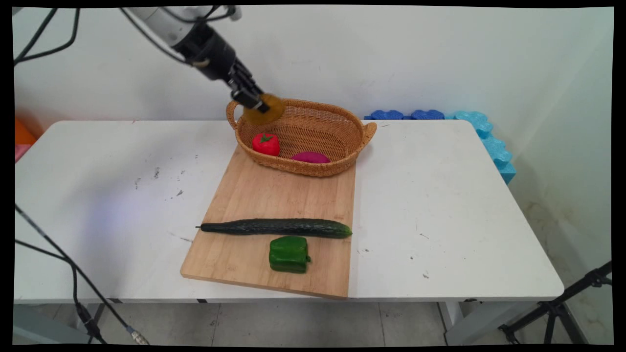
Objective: Place the picked object on the cutting board
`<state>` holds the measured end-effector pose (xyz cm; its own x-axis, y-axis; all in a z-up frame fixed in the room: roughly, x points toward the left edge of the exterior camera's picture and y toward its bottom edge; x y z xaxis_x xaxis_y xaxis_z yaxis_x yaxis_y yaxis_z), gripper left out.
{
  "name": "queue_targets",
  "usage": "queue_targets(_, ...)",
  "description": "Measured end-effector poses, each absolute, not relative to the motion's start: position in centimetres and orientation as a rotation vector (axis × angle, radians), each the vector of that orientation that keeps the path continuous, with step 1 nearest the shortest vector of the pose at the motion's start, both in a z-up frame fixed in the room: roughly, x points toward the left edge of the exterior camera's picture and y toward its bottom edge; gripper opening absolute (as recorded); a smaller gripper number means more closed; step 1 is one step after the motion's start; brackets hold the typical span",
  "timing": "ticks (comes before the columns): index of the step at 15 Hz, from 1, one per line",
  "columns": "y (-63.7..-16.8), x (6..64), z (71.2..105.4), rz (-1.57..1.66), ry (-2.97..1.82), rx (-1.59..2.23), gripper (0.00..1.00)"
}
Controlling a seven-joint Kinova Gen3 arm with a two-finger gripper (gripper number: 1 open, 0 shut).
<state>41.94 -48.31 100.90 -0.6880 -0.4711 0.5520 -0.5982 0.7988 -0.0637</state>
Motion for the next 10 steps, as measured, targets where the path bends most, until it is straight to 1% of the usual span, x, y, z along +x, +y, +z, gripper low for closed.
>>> queue_targets(5,-46.0,43.1,98.0,0.274,-2.539,0.722,0.0)
queue_targets(10,-44.6,43.0,95.2,0.208,-2.587,0.673,0.0)
